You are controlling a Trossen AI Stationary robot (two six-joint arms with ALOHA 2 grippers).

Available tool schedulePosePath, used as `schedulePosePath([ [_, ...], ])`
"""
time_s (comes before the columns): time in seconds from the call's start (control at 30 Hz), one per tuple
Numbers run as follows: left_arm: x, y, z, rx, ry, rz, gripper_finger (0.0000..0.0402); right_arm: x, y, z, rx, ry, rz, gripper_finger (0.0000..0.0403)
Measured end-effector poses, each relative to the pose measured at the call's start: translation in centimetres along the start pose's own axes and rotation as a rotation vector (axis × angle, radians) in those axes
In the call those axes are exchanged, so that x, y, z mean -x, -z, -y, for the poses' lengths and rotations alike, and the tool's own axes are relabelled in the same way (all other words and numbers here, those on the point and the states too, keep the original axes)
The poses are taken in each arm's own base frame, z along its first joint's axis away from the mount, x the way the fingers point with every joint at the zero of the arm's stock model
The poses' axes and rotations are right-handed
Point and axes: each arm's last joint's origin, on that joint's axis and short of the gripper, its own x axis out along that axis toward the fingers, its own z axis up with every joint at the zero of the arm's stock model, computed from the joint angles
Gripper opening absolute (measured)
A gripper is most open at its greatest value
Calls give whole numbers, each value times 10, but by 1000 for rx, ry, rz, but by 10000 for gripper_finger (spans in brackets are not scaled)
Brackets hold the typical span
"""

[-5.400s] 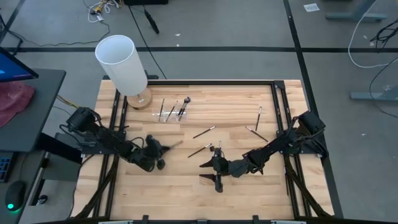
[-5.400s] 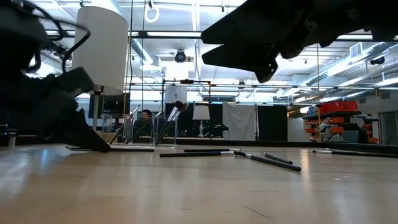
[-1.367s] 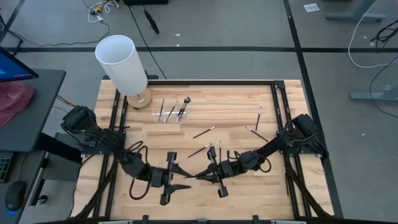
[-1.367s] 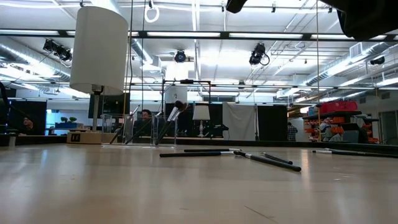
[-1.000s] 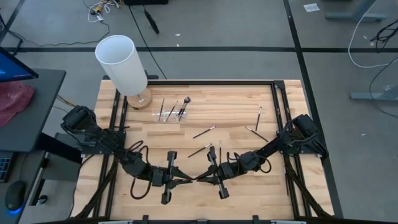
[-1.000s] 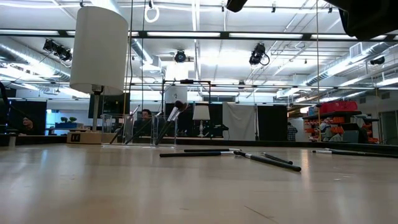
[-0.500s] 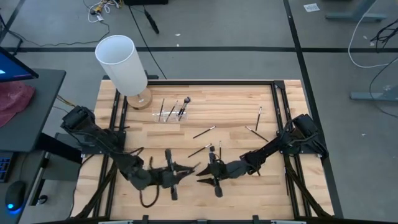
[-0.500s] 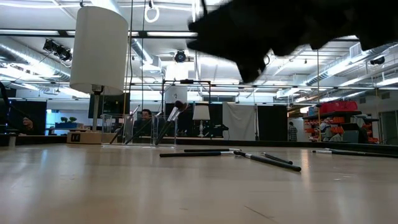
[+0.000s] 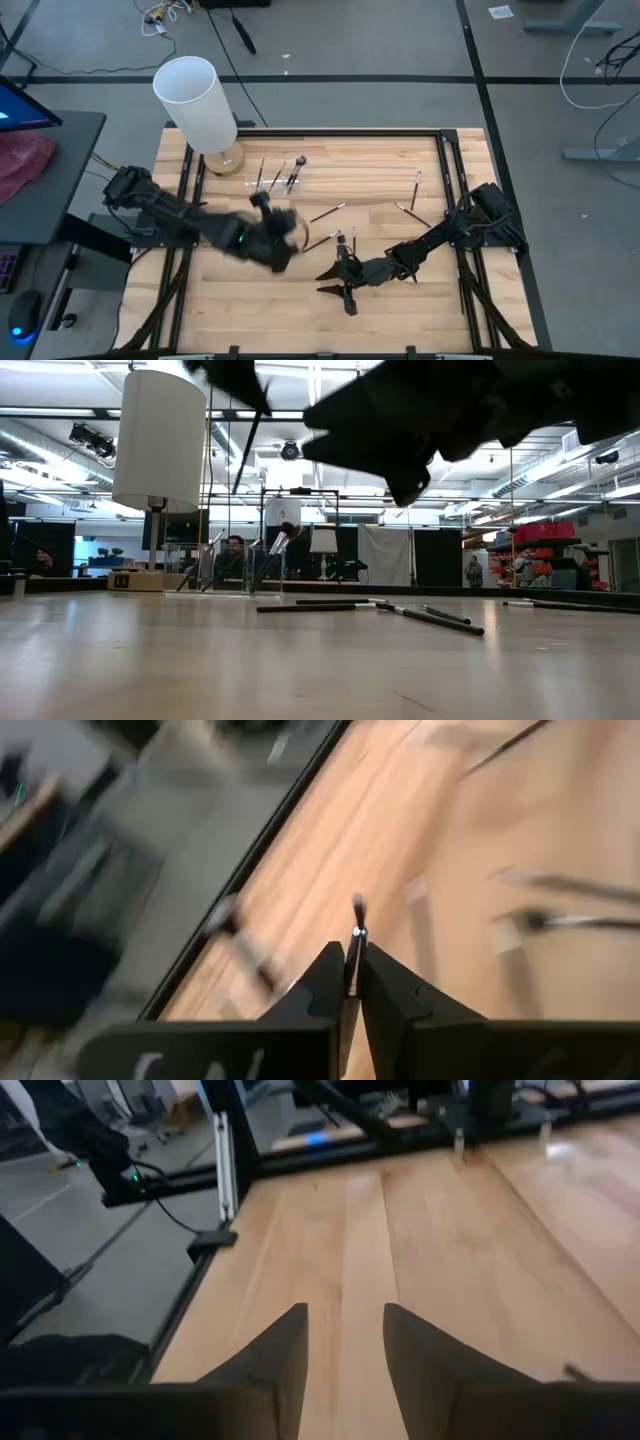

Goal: Put items in baskets/containers
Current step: Put the liner brush into the transparent organizer

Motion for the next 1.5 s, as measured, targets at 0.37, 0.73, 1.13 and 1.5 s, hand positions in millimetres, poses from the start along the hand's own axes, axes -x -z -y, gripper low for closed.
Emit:
schedulePosePath([
  [0.37, -101, 4, -85, 85, -121, -322, 20, 0, -2, -2, 10, -11, 26, 135],
  [0.73, -159, 30, -123, 284, 93, -361, 22, 3, 0, -11, 17, -35, 22, 135],
  [1.13, -163, 56, -119, 317, 94, -446, 28, 3, 0, -11, 28, -36, 23, 135],
  [1.5, -164, 56, -120, 334, 91, -448, 90, 3, 0, -11, 28, -36, 23, 135],
])
